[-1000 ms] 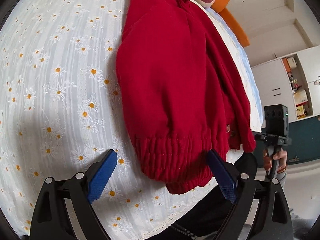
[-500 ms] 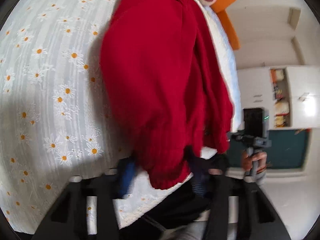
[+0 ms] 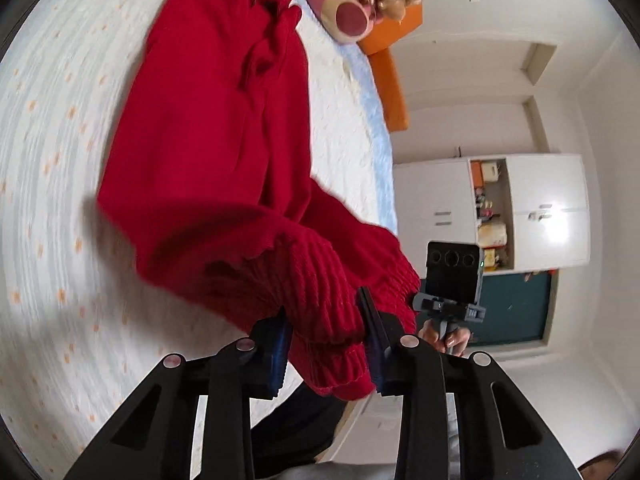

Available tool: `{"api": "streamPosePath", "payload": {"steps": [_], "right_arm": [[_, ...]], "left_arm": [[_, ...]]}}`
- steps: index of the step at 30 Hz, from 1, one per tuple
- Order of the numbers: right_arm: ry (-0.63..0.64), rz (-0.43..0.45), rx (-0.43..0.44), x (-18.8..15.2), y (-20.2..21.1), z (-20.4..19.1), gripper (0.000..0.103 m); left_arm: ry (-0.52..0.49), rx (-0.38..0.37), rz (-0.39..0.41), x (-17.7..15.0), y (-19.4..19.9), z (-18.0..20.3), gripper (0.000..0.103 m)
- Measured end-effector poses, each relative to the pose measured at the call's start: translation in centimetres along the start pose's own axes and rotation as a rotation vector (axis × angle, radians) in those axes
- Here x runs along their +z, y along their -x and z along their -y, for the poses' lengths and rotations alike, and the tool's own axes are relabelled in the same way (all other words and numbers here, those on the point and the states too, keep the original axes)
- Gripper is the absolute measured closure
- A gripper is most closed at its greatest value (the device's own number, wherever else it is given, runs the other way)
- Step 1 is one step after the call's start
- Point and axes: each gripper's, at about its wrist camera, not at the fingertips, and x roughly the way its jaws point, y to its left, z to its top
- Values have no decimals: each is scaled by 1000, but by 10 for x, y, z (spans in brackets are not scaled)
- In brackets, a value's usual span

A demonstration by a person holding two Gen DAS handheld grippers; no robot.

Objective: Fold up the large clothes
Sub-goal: 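Grasp the ribbed hem with both tools and lift it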

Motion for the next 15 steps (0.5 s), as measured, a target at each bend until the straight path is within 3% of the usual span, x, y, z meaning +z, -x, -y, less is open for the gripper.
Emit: {"api": "streamPosePath", "payload": {"steps": [5,9,15], "right_arm": [[-13,80,32,46,12,-3,69],[-25,141,22,98,12,4,76],[-43,190,-70,171,-15,37,76]], "left_arm": [[74,-69,44,51,19,-10,67],[155,-102,81,93,31,-38,67],[309,-134,124,151,7,-94,67]]}}
